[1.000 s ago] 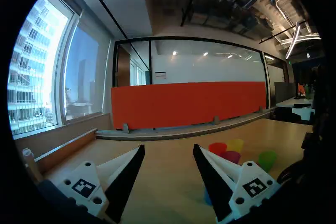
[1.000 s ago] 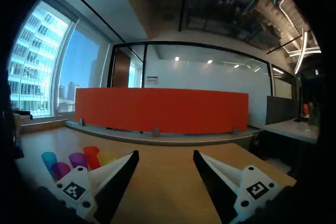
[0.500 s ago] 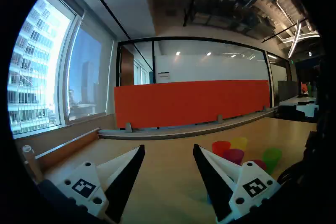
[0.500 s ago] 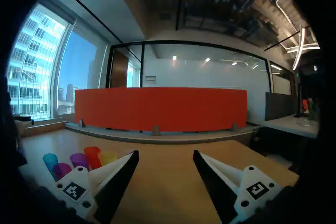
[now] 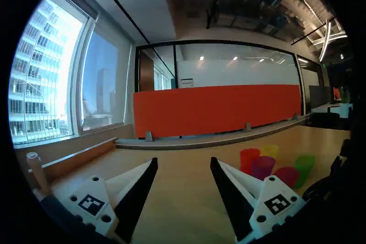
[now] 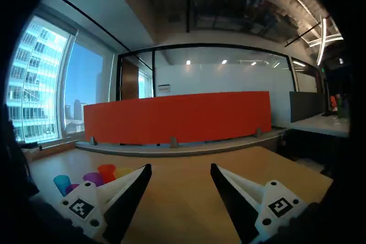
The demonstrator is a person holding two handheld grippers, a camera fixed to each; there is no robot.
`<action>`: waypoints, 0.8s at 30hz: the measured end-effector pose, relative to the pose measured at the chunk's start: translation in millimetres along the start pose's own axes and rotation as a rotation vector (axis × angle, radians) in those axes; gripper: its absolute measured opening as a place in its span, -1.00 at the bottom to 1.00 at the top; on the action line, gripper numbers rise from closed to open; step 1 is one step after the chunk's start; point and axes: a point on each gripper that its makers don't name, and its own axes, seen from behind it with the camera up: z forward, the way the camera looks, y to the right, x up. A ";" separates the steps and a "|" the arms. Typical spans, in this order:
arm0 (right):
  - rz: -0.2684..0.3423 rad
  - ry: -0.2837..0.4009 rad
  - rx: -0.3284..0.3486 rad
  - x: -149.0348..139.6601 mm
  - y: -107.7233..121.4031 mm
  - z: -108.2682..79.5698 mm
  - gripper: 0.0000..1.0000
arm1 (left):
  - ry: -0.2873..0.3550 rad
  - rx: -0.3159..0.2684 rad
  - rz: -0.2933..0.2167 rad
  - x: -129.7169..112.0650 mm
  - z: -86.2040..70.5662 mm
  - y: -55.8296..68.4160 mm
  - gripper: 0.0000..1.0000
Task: Pour water
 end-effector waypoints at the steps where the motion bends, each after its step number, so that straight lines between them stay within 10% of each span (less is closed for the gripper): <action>1: 0.000 0.002 0.000 0.4 -0.5 -0.1 0.99 | 0.000 0.002 -0.004 -1.8 -0.4 -0.5 0.70; 24: -0.047 -0.010 0.003 8.1 -12.6 3.0 0.98 | -0.001 -0.010 -0.074 -27.4 4.4 2.9 0.70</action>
